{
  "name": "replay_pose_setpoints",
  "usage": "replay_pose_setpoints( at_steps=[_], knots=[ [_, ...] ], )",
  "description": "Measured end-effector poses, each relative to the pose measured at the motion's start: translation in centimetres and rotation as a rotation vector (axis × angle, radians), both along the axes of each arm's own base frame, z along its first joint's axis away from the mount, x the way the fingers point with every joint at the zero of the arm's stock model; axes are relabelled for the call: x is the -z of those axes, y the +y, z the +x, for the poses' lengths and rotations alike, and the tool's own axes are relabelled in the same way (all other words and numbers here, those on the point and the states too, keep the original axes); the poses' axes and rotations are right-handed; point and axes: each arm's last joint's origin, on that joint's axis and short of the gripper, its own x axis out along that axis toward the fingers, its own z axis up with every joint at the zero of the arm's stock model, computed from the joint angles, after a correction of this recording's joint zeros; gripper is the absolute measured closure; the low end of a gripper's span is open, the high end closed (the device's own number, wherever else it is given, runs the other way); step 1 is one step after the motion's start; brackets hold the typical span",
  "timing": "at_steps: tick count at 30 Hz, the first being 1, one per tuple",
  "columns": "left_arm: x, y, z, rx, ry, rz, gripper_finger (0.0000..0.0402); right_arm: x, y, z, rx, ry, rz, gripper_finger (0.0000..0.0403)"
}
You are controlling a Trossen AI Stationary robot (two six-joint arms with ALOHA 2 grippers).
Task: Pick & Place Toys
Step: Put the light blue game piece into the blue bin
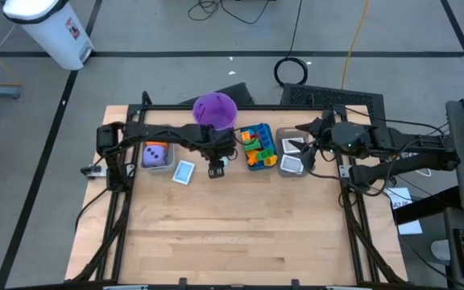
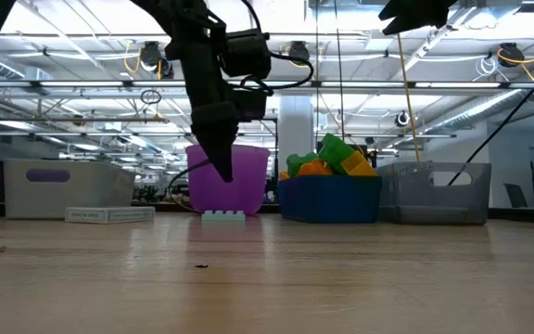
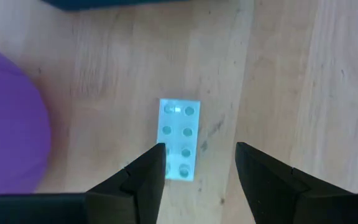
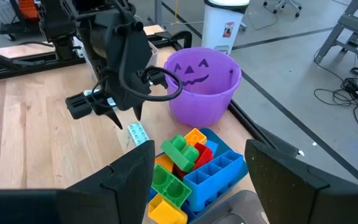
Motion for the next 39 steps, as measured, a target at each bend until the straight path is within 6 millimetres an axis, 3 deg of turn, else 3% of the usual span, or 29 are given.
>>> replay_pose_setpoints(
  at_steps=[14, 20, 27, 39],
  knots=[
    [0.1, 0.3, 0.3, 0.051, -0.027, 0.072, 0.0107, 0.2, 0.0, 0.3, 0.0, 0.012, 0.0, 0.0161],
    [0.4, 0.4, 0.7, 0.054, -0.048, 0.078, 0.0113, 0.2, 0.0, 0.4, 0.0, 0.015, 0.0, 0.0161],
    [3.1, 0.1, 1.1, 0.049, 0.043, 0.064, 0.0125, 0.2, 0.0, 0.4, 0.0, 0.014, 0.0, 0.0161],
    [5.5, 0.6, 1.7, 0.0, 0.093, 0.078, 0.0119, 0.2, 0.0, 0.4, 0.0, 0.015, 0.0, 0.0161]
  ],
)
